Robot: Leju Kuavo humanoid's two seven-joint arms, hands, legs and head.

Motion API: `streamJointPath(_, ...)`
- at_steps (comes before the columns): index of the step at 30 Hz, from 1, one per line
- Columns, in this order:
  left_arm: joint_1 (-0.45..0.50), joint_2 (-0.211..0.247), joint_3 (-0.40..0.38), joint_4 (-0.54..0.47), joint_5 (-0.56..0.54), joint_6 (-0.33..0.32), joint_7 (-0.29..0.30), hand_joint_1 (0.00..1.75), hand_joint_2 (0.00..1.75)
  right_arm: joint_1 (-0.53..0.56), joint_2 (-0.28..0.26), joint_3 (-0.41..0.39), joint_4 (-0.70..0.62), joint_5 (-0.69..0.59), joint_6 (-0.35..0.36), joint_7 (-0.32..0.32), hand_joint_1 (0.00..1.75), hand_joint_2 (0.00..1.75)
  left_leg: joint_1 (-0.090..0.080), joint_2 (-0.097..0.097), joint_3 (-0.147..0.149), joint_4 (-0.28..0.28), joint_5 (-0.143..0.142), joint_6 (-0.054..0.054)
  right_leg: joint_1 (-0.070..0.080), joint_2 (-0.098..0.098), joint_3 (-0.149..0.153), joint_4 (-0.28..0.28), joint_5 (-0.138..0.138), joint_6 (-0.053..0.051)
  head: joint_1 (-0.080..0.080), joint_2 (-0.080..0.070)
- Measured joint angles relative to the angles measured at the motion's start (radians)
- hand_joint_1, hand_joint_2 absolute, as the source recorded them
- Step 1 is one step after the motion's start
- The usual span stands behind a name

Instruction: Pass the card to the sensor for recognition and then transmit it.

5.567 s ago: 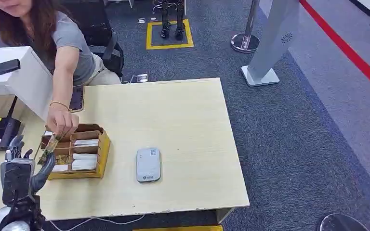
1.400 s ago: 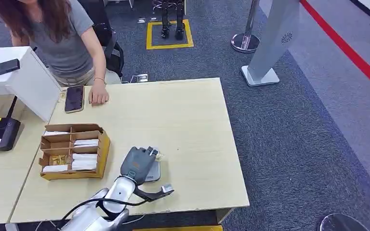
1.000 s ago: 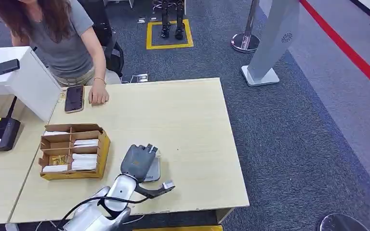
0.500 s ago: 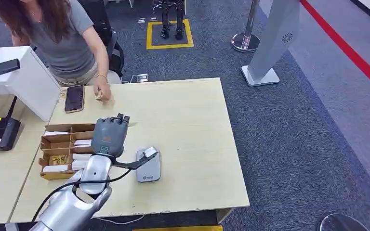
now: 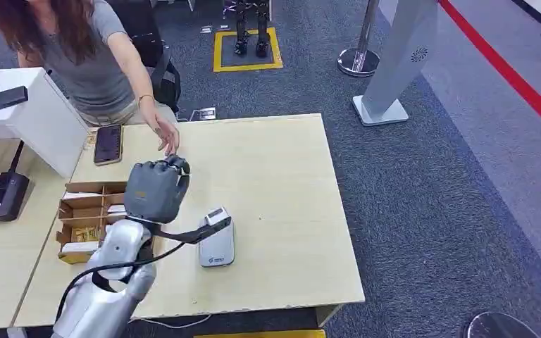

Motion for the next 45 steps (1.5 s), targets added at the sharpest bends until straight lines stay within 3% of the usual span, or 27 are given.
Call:
streamJointPath(3, 0.005, -0.059, 0.202, -0.047, 0.272, -0.065, -0.109, 1.75, 1.75, 0.007, 0.0, -0.003, 0.0, 0.0, 0.0, -0.002, 0.0, 0.0, 0.0, 0.0, 0.0, 0.0, 0.0, 0.0, 0.0, 0.0, 0.0, 0.0, 0.0, 0.0, 0.0, 0.0)
streamJointPath(6, 0.011, -0.087, 0.385, -0.053, 0.548, -0.133, -0.18, 1.75, 1.75, 0.008, 0.0, -0.003, 0.001, 0.0, 0.001, -0.009, 0.0, 0.0, 0.001, 0.0, 0.001, 0.0, 0.0, 0.0, 0.001, 0.0, 0.0, 0.001, 0.0, 0.0, 0.0, 0.0)
streamJointPath(10, 0.014, -0.093, 0.573, -0.044, 0.753, -0.19, -0.226, 1.75, 1.75, 0.007, 0.0, -0.003, 0.001, 0.002, 0.003, -0.01, 0.0, 0.0, 0.001, 0.0, 0.001, 0.0, 0.001, -0.001, 0.001, 0.0, 0.0, 0.001, 0.0, 0.0, 0.0, 0.0)
streamJointPath(14, 0.023, -0.093, 0.689, -0.031, 0.851, -0.224, -0.241, 1.75, 1.75, 0.003, 0.0, 0.0, 0.001, 0.003, 0.007, -0.009, 0.0, 0.0, 0.001, -0.001, 0.0, -0.001, 0.001, -0.001, 0.001, 0.0, 0.0, 0.001, 0.0, 0.0, 0.0, 0.0)
streamJointPath(21, 0.039, -0.093, 0.762, -0.026, 0.882, -0.228, -0.244, 1.75, 1.75, -0.001, 0.0, 0.006, 0.001, 0.003, 0.007, -0.009, 0.0, 0.0, 0.0, -0.002, 0.0, 0.0, 0.001, -0.001, 0.001, -0.001, 0.0, 0.001, 0.0, 0.0, 0.0, 0.0)
streamJointPath(39, 0.057, -0.086, 0.789, -0.026, 0.883, -0.22, -0.248, 1.75, 1.75, -0.002, 0.0, 0.021, 0.001, 0.003, 0.011, -0.009, 0.0, 0.0, 0.0, -0.002, 0.0, -0.001, 0.001, -0.001, 0.0, -0.002, 0.0, 0.001, 0.0, 0.0, 0.0, 0.0)
streamJointPath(40, 0.06, -0.086, 0.79, -0.026, 0.883, -0.219, -0.248, 1.36, 1.75, -0.002, 0.0, 0.021, 0.001, 0.003, 0.012, -0.009, 0.0, 0.0, 0.0, -0.002, 0.0, -0.001, 0.001, -0.001, 0.0, -0.001, 0.0, 0.001, 0.0, 0.0, 0.0, 0.0)
streamJointPath(41, 0.062, -0.086, 0.79, -0.026, 0.883, -0.218, -0.248, 0.0, 1.75, -0.002, 0.0, 0.021, 0.001, 0.003, 0.012, -0.009, 0.0, 0.0, 0.0, -0.002, 0.0, -0.001, 0.001, -0.001, 0.0, -0.001, 0.0, 0.001, 0.0, 0.0, 0.0, 0.0)
streamJointPath(45, 0.07, -0.086, 0.798, -0.03, 0.885, -0.209, -0.247, 0.0, 1.75, -0.002, 0.0, 0.021, 0.001, 0.003, 0.013, -0.009, 0.0, 0.0, 0.0, -0.002, 0.0, 0.0, 0.001, -0.001, 0.0, -0.002, 0.0, 0.001, 0.0, 0.0, 0.0, 0.0)
